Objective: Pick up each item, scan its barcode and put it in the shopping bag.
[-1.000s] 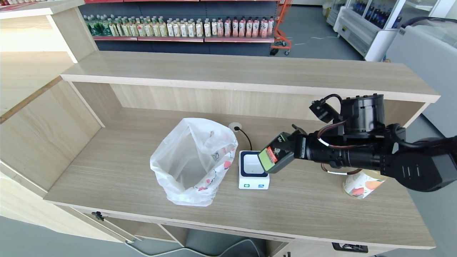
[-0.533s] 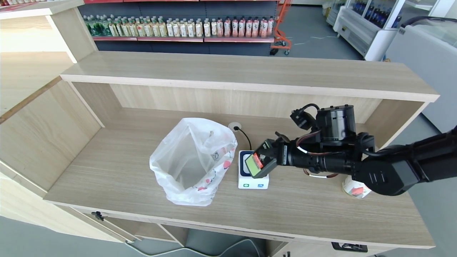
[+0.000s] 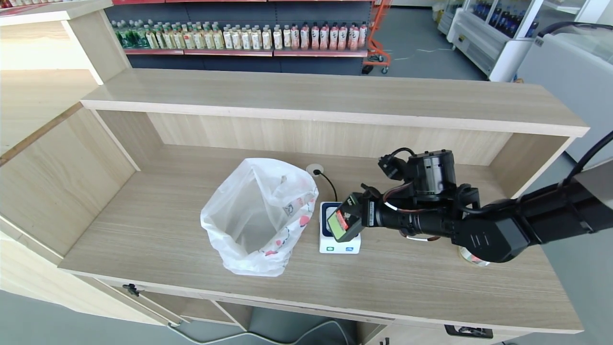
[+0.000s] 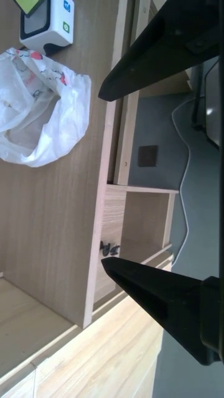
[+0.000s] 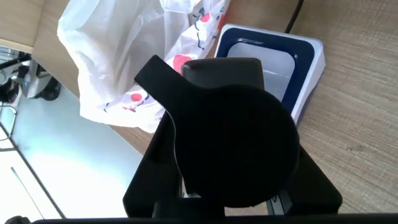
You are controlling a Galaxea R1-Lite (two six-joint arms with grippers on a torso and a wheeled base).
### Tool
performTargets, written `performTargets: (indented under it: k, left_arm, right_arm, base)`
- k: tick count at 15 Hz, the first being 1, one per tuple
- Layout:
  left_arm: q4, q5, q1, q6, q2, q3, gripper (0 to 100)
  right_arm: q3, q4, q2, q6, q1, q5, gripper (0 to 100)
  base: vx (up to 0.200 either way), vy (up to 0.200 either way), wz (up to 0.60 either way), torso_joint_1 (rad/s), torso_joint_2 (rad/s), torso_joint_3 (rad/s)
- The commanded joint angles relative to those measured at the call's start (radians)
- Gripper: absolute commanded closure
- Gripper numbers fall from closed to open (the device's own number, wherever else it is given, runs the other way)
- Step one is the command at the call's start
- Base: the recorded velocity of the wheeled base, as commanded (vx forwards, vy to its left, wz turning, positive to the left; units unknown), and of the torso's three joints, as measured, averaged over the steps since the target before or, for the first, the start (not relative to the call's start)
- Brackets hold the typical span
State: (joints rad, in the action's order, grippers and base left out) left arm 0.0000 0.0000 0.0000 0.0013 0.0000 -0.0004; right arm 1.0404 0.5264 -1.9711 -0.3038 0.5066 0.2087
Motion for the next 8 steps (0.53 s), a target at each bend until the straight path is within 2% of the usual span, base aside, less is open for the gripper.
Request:
performTargets:
  k: [1,8]
  left_arm:
    - [0.000,0.000,0.000,0.000,0.002,0.000,0]
    - [0.000,0.000,0.000,0.000,0.002,0.000,0]
  right_arm:
    - [0.016,0.021,-0.029,-0.001,0.003,0.001,100]
    - [0.095,0.047,-0.120,-0.008,0.026,0.000,100]
  base:
    - [0.000,0.000,0.00,0.000,0.00,0.000]
    - [0.000,0.000,0.00,0.000,0.00,0.000]
